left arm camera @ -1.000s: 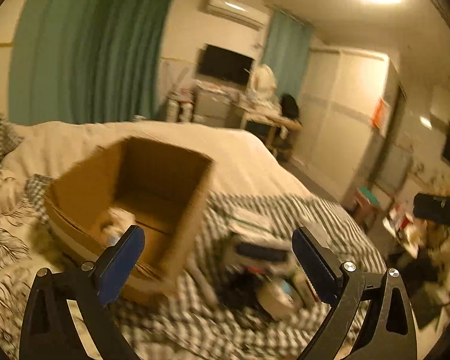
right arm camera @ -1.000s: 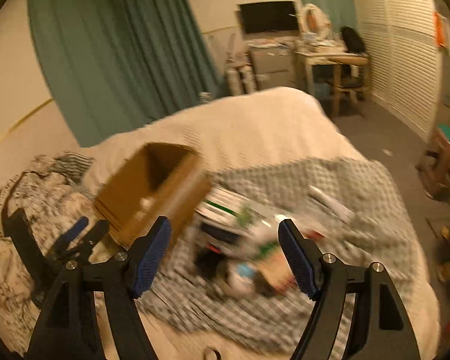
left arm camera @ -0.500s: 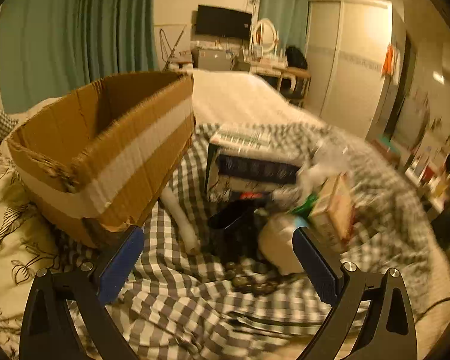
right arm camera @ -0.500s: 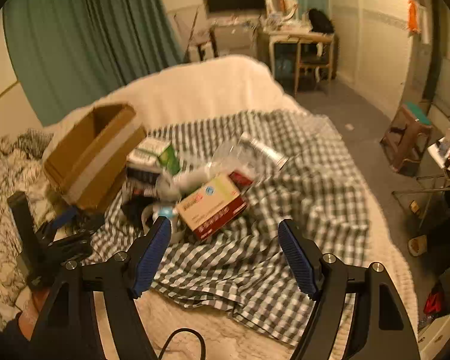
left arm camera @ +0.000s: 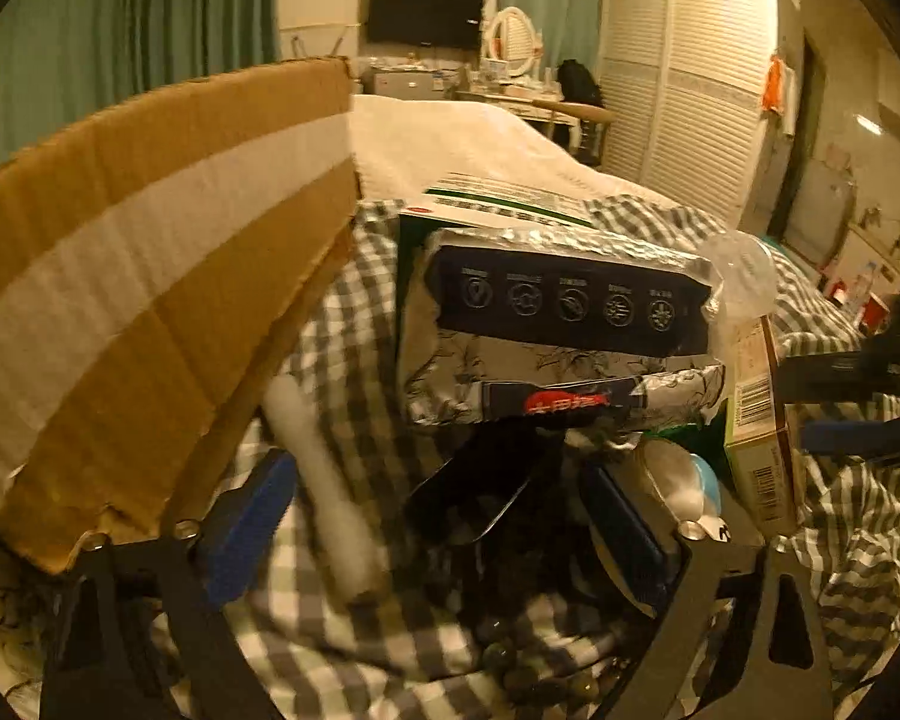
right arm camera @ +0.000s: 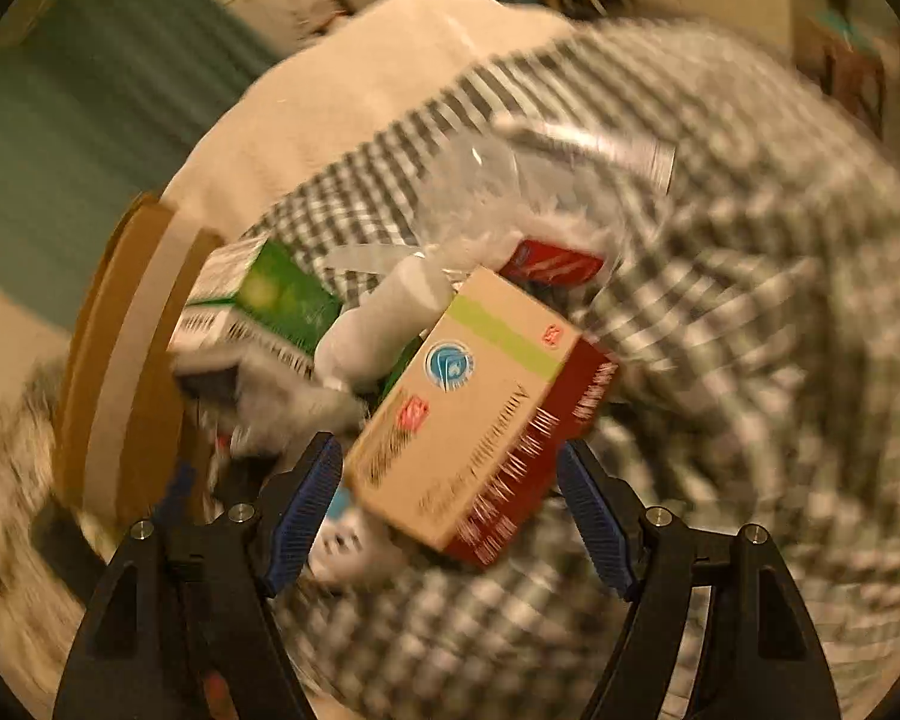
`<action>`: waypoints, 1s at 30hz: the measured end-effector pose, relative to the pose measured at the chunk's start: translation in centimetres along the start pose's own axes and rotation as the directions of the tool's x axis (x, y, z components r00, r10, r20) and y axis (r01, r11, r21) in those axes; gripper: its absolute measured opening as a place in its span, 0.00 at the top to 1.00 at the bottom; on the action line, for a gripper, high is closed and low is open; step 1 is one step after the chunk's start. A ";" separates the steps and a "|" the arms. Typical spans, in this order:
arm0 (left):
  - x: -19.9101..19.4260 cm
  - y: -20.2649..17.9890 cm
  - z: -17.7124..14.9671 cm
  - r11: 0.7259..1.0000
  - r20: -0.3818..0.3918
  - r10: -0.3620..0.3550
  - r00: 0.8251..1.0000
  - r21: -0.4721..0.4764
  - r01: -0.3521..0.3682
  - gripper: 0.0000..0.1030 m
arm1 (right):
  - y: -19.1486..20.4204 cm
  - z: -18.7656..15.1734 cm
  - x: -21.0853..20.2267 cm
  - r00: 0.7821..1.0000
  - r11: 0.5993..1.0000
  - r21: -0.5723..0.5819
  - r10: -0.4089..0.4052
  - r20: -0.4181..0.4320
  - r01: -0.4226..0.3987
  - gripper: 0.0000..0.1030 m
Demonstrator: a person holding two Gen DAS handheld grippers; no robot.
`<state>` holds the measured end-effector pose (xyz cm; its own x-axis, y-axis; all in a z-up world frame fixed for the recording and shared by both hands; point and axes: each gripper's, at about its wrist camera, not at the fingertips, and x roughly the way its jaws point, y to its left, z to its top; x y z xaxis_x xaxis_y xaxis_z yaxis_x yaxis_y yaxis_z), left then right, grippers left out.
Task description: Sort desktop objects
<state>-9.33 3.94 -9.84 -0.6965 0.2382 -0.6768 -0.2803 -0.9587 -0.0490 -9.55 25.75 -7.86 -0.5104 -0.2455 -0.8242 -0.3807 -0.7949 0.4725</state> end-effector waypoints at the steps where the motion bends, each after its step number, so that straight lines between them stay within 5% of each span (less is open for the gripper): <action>1: 0.2 -0.1 0.1 1.000 -0.005 -0.011 1.000 0.007 0.011 0.15 | -0.3 0.2 0.5 1.000 0.999 0.035 -0.011 0.004 0.011 0.27; 5: 0.5 -0.2 0.1 0.998 0.003 -0.052 0.999 0.019 0.052 0.43 | -1.3 1.1 1.4 0.999 0.993 0.107 -0.052 0.009 0.051 0.14; 8: 0.8 -0.1 0.1 0.995 -0.021 -0.096 0.995 0.024 0.096 0.70 | -2.8 1.3 2.6 0.999 0.985 0.174 0.008 -0.046 0.001 0.12; 18: -3.1 -0.4 0.2 0.990 -0.010 -0.136 0.991 0.035 0.136 0.73 | -1.3 -1.3 -2.8 0.999 0.996 0.080 0.033 0.011 -0.033 0.20; 30: -11.6 2.4 2.4 0.993 0.185 -0.099 0.978 -0.043 0.108 0.73 | 2.0 -2.8 -13.3 0.993 0.995 -0.090 -0.030 0.113 0.040 0.20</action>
<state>-3.51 -0.77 -0.39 -0.7757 0.3562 -0.5210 -0.3256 -0.9330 -0.1532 -1.40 25.89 3.13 -0.5824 -0.1572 -0.7975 -0.3299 -0.8509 0.4087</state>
